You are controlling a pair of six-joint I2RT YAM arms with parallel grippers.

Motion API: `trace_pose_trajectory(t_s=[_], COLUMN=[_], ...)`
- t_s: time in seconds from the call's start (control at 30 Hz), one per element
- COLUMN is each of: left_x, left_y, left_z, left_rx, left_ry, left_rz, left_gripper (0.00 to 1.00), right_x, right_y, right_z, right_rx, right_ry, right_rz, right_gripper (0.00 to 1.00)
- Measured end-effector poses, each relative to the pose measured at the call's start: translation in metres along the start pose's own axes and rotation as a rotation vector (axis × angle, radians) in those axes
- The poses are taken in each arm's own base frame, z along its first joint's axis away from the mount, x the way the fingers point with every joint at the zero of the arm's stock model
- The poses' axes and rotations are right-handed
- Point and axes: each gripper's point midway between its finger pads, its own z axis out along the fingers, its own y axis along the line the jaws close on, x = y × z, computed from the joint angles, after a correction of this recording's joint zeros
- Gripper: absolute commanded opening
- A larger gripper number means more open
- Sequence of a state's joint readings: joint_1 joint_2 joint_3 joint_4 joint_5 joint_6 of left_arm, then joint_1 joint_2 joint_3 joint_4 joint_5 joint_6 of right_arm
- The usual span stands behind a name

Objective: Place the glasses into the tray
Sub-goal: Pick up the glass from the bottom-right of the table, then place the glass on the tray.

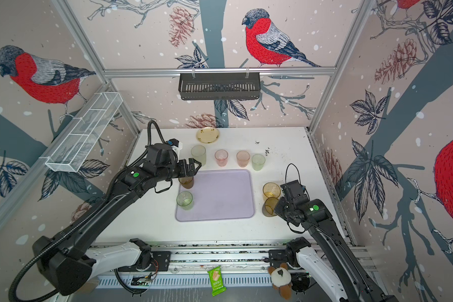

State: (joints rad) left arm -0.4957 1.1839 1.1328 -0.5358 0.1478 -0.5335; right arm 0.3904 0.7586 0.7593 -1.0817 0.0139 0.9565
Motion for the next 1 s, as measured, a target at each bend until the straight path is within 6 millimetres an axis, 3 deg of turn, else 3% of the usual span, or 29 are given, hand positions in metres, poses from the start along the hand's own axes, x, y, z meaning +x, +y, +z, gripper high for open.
trace_pose_trajectory(t_s=[0.3,0.53,1.0], left_x=[-0.003,-0.005,-0.013], left_y=[0.014,0.021,0.058], left_z=[-0.008,-0.012,-0.023], left_rx=[-0.027,-0.039,-0.085], left_ry=[-0.039,-0.052,-0.079], left_rz=[-0.009,-0.021,-0.109], left_gripper=[0.96,0.96,0.96], right_x=[0.009,0.006,-0.016], right_y=[0.051,0.109,0.21], right_z=[-0.017,-0.029,-0.031], right_rx=[-0.012,-0.003,-0.044], right_ry=[0.013,-0.025,-0.082], right_rz=[-0.181,-0.354,-0.632], right_gripper=[0.03,0.03,0.03])
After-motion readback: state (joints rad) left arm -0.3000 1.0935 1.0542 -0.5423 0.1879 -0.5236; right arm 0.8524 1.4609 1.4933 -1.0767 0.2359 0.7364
